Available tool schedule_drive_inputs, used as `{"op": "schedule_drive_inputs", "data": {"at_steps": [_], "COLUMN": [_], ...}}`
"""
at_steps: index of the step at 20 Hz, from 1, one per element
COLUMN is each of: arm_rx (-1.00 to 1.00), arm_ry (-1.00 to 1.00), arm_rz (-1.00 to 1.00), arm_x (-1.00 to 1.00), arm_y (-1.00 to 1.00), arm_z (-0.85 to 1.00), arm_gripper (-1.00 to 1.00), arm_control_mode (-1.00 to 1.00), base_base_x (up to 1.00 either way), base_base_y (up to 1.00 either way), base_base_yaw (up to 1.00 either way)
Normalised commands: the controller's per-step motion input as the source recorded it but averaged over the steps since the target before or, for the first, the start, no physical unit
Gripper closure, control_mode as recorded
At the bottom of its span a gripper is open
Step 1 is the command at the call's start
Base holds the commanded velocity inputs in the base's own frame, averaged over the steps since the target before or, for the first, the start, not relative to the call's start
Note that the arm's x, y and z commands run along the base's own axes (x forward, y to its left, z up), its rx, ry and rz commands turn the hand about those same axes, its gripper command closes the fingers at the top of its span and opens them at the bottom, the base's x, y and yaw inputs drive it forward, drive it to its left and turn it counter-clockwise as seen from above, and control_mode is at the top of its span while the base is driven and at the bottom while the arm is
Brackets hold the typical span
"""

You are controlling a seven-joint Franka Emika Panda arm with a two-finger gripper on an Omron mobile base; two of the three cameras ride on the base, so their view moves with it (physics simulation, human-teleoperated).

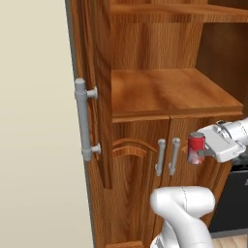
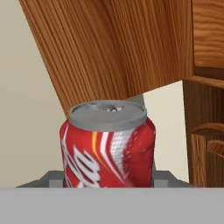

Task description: Pick the juice, can, juice from the counter and place them in the open cabinet.

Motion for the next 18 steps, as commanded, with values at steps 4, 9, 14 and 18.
{"op": "schedule_drive_inputs", "data": {"at_steps": [4, 9, 14, 18], "arm_rx": [0.00, 0.00, 0.00, 0.00], "arm_ry": [0.00, 0.00, 0.00, 0.00], "arm_rz": [0.00, 0.00, 0.00, 0.00], "arm_x": [0.00, 0.00, 0.00, 0.00], "arm_y": [0.00, 0.00, 0.00, 0.00], "arm_z": [0.00, 0.00, 0.00, 0.00], "arm_gripper": [1.00, 1.00, 1.00, 1.00], "arm_control_mode": [1.00, 1.00, 1.00, 1.00], "base_base_x": [0.40, 0.27, 0.01, 0.00], "base_base_y": [0.12, 0.10, 0.00, 0.00], "base_base_yaw": [0.00, 0.00, 0.00, 0.00]}}
